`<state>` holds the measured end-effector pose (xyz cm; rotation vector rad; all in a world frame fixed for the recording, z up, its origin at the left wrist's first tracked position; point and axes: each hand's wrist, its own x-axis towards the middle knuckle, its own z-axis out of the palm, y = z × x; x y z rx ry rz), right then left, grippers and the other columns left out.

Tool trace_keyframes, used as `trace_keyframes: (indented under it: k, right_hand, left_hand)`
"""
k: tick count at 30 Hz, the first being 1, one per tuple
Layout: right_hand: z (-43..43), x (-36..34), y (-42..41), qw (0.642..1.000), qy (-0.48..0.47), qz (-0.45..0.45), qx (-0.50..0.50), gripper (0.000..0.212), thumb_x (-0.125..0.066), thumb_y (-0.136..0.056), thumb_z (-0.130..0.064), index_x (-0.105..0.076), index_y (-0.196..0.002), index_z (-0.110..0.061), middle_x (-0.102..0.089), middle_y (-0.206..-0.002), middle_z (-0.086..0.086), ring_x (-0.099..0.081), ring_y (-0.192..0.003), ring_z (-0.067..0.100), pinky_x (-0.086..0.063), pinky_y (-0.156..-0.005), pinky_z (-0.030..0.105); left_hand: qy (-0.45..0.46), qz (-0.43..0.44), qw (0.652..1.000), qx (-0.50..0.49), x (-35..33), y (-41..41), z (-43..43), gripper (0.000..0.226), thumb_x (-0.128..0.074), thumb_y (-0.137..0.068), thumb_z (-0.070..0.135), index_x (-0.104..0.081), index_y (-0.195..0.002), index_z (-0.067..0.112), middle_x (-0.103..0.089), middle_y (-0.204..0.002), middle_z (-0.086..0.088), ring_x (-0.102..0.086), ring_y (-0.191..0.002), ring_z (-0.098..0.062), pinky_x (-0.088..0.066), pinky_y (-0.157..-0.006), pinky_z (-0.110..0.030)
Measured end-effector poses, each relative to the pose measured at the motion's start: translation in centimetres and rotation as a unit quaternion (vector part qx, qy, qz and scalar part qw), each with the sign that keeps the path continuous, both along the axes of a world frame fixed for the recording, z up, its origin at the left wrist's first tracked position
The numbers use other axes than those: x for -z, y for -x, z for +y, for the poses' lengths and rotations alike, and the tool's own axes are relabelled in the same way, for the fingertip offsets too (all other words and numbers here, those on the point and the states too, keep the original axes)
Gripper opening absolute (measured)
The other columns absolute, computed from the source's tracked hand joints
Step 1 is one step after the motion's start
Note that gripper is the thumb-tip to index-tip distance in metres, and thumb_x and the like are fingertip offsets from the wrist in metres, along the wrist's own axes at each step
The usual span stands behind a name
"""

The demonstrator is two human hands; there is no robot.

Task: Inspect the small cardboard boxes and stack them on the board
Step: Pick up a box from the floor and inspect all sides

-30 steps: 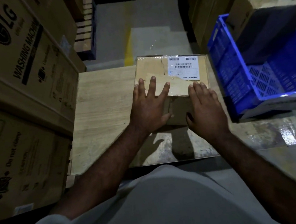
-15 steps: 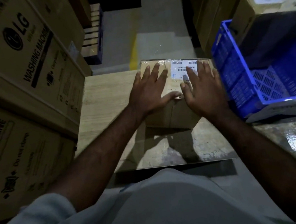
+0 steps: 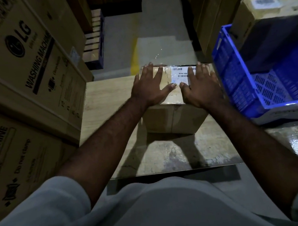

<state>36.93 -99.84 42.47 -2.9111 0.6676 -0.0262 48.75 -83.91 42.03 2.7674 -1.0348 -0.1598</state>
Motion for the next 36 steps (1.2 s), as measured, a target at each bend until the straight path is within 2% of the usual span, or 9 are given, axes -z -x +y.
trace_keyframes:
  k: [6, 9, 13, 18, 20, 22, 25, 29, 36]
  right_hand:
    - [0.1, 0.6, 0.3, 1.000, -0.003, -0.024, 0.006, 0.075, -0.034, -0.105, -0.056, -0.021, -0.164, -0.011, -0.012, -0.172, 0.021, -0.010, -0.159, 0.035, -0.010, -0.127, 0.053]
    - [0.4, 0.1, 0.8, 0.997, -0.037, -0.064, 0.021, 0.074, -0.041, -0.103, -0.056, -0.028, -0.161, -0.013, -0.016, -0.171, 0.018, -0.010, -0.159, 0.034, -0.014, -0.126, 0.052]
    - [0.9, -0.2, 1.9, 0.988, -0.079, -0.111, 0.069, 0.069, -0.046, -0.104, -0.055, -0.032, -0.160, -0.018, -0.013, -0.172, 0.017, -0.008, -0.160, 0.034, -0.019, -0.125, 0.052]
    - [1.6, 0.7, 3.1, 0.982, -0.105, -0.120, 0.101, 0.063, -0.047, -0.103, -0.055, -0.037, -0.156, -0.022, -0.012, -0.172, 0.019, -0.016, -0.157, 0.040, -0.032, -0.117, 0.060]
    - [2.1, 1.1, 3.6, 0.982, -0.093, -0.128, 0.107, 0.062, -0.046, -0.103, -0.056, -0.039, -0.154, -0.022, -0.015, -0.171, 0.018, -0.021, -0.155, 0.040, -0.038, -0.113, 0.060]
    - [2.9, 1.4, 4.0, 0.984, -0.070, -0.130, 0.103, 0.062, -0.046, -0.103, -0.057, -0.041, -0.153, -0.021, -0.018, -0.170, 0.018, -0.026, -0.152, 0.041, -0.043, -0.107, 0.059]
    - [3.8, 2.0, 4.8, 0.987, -0.037, -0.130, 0.086, 0.064, -0.046, -0.101, -0.061, -0.043, -0.151, -0.021, -0.025, -0.167, 0.018, -0.033, -0.144, 0.044, -0.047, -0.099, 0.058]
    - [3.4, 2.5, 5.0, 0.990, -0.010, -0.129, 0.054, 0.070, -0.037, -0.095, -0.073, -0.048, -0.147, -0.027, -0.033, -0.162, 0.017, -0.040, -0.135, 0.048, -0.050, -0.095, 0.056]
    - [4.1, 1.0, 4.6, 0.988, -0.070, -0.128, 0.054, 0.082, -0.030, -0.080, -0.096, -0.050, -0.144, -0.048, -0.031, -0.164, 0.006, -0.033, -0.140, 0.046, -0.051, -0.093, 0.058]
  left_hand:
    - [0.036, -0.001, 0.999, -0.004, 0.4, 0.1, 0.2, 0.086, -0.037, -0.094, 0.078, -0.023, -0.162, 0.027, -0.005, -0.172, -0.011, -0.003, -0.158, -0.028, -0.009, -0.125, -0.050]
    - [0.116, 0.021, 0.993, -0.026, 1.2, -0.1, 0.8, 0.079, -0.049, -0.094, 0.070, -0.033, -0.157, 0.024, -0.011, -0.171, -0.012, -0.018, -0.156, -0.030, -0.028, -0.121, -0.051]
    - [0.323, 0.072, 0.934, -0.135, 2.1, 1.1, 2.5, 0.071, -0.062, -0.094, 0.053, -0.043, -0.150, 0.014, -0.037, -0.159, -0.011, -0.050, -0.136, -0.024, -0.048, -0.108, -0.042]
    - [0.417, 0.192, 0.866, -0.197, 4.2, 5.1, 5.7, 0.071, -0.068, -0.094, 0.049, -0.041, -0.149, 0.013, -0.059, -0.140, -0.007, -0.058, -0.118, -0.011, -0.052, -0.095, -0.024]
    - [0.442, 0.248, 0.838, -0.202, 5.6, 6.3, 6.7, 0.064, -0.067, -0.094, 0.048, -0.045, -0.145, 0.017, -0.063, -0.133, 0.001, -0.062, -0.116, -0.011, -0.054, -0.098, -0.031]
    - [0.424, 0.291, 0.834, -0.197, 6.6, 7.2, 7.4, 0.055, -0.069, -0.094, 0.042, -0.048, -0.142, 0.025, -0.063, -0.128, 0.010, -0.062, -0.117, -0.010, -0.052, -0.103, -0.034]
    - [0.338, 0.389, 0.829, -0.218, 7.4, 7.6, 7.9, 0.075, -0.076, -0.089, 0.044, -0.041, -0.151, 0.021, -0.059, -0.142, 0.002, -0.056, -0.131, -0.021, -0.046, -0.108, -0.035]
    - [0.149, 0.385, 0.879, -0.239, 7.9, 6.7, 7.4, 0.081, -0.079, -0.087, 0.043, -0.041, -0.151, 0.011, -0.059, -0.143, -0.011, -0.060, -0.126, -0.032, -0.051, -0.103, -0.040]
    - [0.215, 0.414, 0.852, -0.236, 9.1, 5.4, 8.0, 0.143, -0.090, -0.033, 0.071, -0.038, -0.153, 0.013, -0.059, -0.144, -0.004, -0.060, -0.128, -0.024, -0.052, -0.106, -0.042]
